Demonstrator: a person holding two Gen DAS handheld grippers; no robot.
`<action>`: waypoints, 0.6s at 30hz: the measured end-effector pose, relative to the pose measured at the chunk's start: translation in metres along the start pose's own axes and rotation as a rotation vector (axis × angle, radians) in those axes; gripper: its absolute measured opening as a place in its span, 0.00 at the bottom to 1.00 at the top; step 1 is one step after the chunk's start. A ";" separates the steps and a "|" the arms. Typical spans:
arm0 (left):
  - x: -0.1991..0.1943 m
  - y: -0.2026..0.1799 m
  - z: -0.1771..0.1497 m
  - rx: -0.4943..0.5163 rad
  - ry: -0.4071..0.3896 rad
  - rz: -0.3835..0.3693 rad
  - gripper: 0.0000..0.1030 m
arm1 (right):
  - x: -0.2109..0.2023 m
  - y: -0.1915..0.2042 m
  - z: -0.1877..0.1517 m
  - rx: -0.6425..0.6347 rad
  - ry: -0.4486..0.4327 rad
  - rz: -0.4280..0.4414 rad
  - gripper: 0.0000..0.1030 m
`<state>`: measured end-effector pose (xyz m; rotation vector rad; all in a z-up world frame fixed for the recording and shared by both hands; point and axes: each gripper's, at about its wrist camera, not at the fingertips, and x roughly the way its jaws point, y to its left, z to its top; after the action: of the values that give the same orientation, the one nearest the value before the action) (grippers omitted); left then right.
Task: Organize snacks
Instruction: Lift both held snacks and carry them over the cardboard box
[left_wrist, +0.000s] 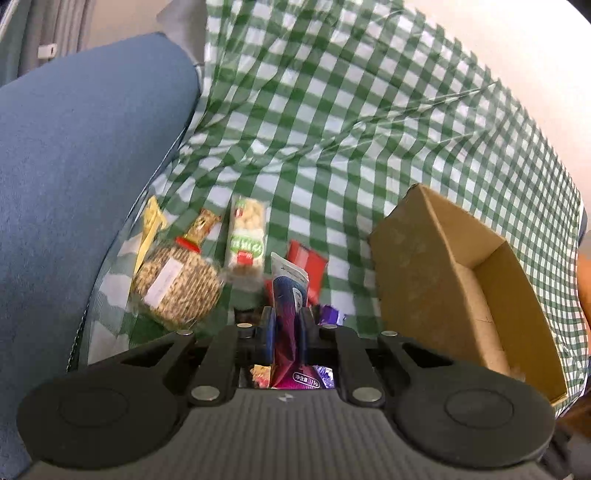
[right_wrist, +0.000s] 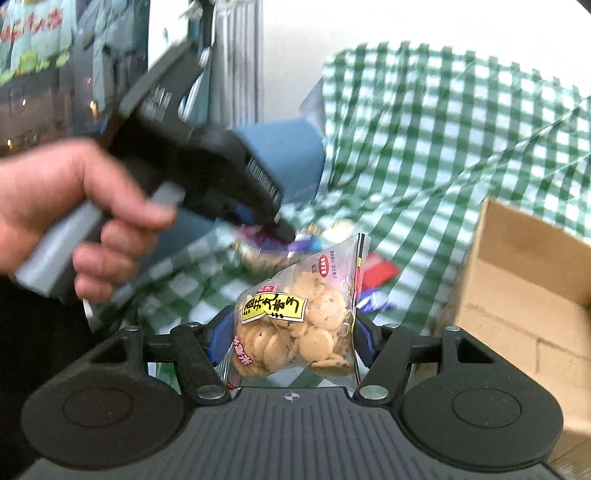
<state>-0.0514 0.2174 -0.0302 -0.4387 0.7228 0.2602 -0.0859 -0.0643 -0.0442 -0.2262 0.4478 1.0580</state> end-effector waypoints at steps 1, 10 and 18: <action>-0.001 -0.003 0.000 0.010 -0.008 -0.001 0.13 | -0.008 -0.003 0.004 0.007 -0.021 0.001 0.65; -0.008 -0.029 0.007 0.056 -0.090 -0.029 0.13 | -0.032 -0.071 0.046 0.055 -0.156 -0.098 0.65; -0.010 -0.052 0.013 0.068 -0.169 -0.106 0.13 | -0.039 -0.155 0.039 0.192 -0.211 -0.276 0.65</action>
<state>-0.0319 0.1767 0.0008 -0.3841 0.5399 0.1704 0.0433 -0.1537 0.0033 -0.0033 0.3144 0.7532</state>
